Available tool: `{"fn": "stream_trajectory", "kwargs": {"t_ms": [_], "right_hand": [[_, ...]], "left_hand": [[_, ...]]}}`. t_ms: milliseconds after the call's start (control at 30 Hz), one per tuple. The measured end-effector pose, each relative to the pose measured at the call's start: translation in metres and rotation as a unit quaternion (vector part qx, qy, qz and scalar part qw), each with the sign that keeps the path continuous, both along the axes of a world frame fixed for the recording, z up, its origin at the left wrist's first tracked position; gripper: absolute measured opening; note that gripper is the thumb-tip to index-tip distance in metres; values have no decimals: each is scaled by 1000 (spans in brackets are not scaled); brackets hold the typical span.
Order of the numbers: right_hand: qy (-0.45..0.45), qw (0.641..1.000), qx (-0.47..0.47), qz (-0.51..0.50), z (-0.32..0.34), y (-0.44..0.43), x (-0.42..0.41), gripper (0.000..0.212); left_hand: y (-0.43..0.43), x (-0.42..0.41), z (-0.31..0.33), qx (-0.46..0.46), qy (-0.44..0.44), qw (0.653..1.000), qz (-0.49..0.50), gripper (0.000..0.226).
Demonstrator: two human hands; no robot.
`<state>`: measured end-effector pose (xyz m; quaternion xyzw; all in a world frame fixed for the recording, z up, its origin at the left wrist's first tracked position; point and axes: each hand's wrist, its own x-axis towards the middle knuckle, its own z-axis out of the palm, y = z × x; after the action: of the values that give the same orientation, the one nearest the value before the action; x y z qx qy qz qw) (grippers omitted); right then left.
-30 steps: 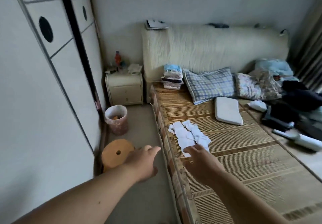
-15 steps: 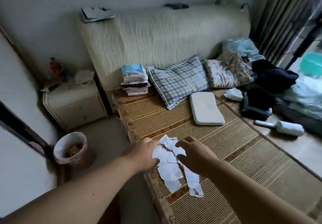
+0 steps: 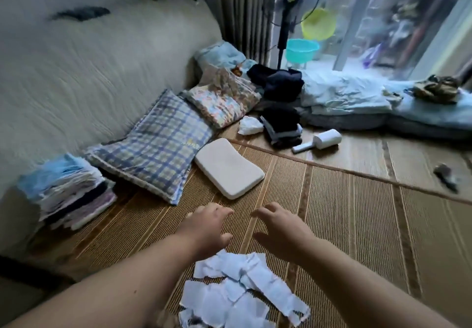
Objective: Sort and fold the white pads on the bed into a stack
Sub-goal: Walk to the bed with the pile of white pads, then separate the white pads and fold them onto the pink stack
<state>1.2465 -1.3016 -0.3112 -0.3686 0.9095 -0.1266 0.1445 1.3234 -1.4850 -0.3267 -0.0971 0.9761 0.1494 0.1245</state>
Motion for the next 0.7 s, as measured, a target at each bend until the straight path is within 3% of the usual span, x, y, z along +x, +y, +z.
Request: {"fn": "stream_trajectory", "kwargs": {"t_ms": [167, 333, 533, 700], "right_hand": [[-48, 978, -27, -199, -43, -43, 18, 57], [-66, 950, -11, -306, -71, -62, 53, 57], [-38, 941, -14, -335, -123, -60, 57, 57], [21, 957, -45, -286, -218, -61, 29, 53]], "left_hand": [[-47, -29, -36, 17, -8, 992, -124, 63], [-80, -27, -65, 69, 4, 980, -187, 54], [-77, -35, -124, 87, 29, 977, -195, 53], [-51, -49, -221, 84, 91, 975, -187, 56]]}}
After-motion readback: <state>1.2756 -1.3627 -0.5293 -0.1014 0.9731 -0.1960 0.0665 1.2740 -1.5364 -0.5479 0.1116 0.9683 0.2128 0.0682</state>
